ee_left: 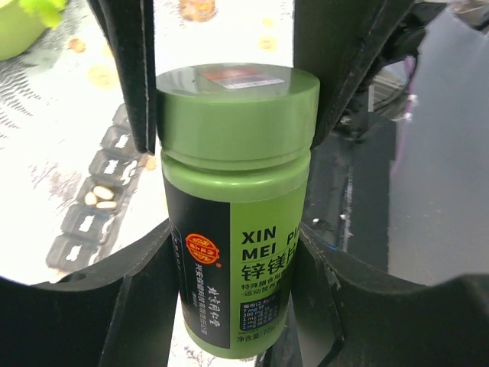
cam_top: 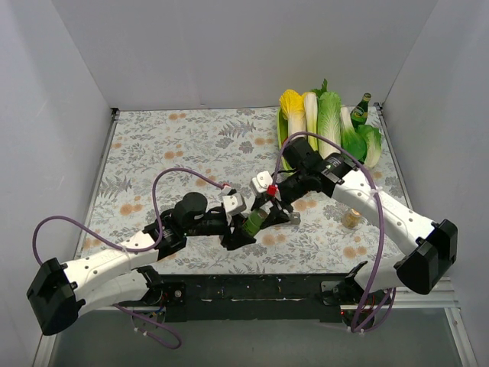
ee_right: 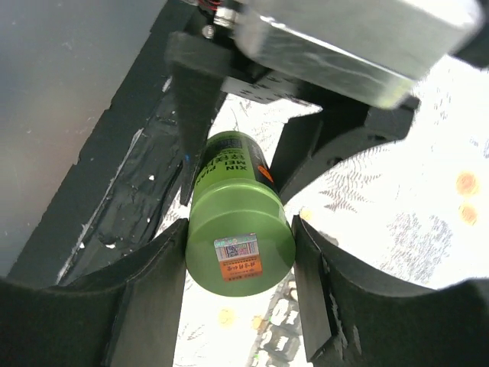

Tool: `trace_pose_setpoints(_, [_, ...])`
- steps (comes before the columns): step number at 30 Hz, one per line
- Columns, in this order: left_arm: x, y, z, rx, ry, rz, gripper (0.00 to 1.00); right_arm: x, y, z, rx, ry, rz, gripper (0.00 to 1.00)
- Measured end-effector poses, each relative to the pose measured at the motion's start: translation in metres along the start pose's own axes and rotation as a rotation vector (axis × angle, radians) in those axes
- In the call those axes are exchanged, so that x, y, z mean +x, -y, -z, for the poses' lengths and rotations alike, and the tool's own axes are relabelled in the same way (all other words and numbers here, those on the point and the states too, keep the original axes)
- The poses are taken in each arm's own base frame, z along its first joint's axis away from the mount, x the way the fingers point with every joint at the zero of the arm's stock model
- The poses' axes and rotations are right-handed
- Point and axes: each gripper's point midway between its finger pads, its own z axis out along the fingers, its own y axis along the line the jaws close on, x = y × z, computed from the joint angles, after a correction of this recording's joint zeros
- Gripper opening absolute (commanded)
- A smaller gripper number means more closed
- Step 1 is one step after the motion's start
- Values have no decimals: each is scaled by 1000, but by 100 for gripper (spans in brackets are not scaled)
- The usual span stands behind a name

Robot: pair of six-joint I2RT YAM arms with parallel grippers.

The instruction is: Sort the pills into containers

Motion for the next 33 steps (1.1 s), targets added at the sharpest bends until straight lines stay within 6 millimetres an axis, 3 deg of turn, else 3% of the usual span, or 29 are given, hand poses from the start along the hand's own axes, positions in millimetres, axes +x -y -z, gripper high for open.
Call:
trace_pose_setpoints(12, [38, -43, -8, -244, -139, -56, 0, 61, 19, -15, 244, -39, -655, 38])
trace_pose_setpoints(14, [43, -46, -9, -259, -152, -55, 0, 68, 21, -17, 254, -13, -764, 44])
trace_pose_setpoints(18, [44, -50, -9, -283, -143, -41, 0, 69, 27, -17, 254, 47, -900, 77])
trace_pose_setpoints(20, [39, -53, -9, -295, -113, -38, 0, 65, 28, -15, 241, 76, -931, 86])
trace_pose_setpoints(25, [7, -50, -10, -289, 18, -57, 0, 39, 23, -14, 136, 137, -846, 95])
trace_pose_setpoints(33, [-8, -19, -1, -153, 77, -64, 0, 8, 23, 12, 75, 201, -502, 97])
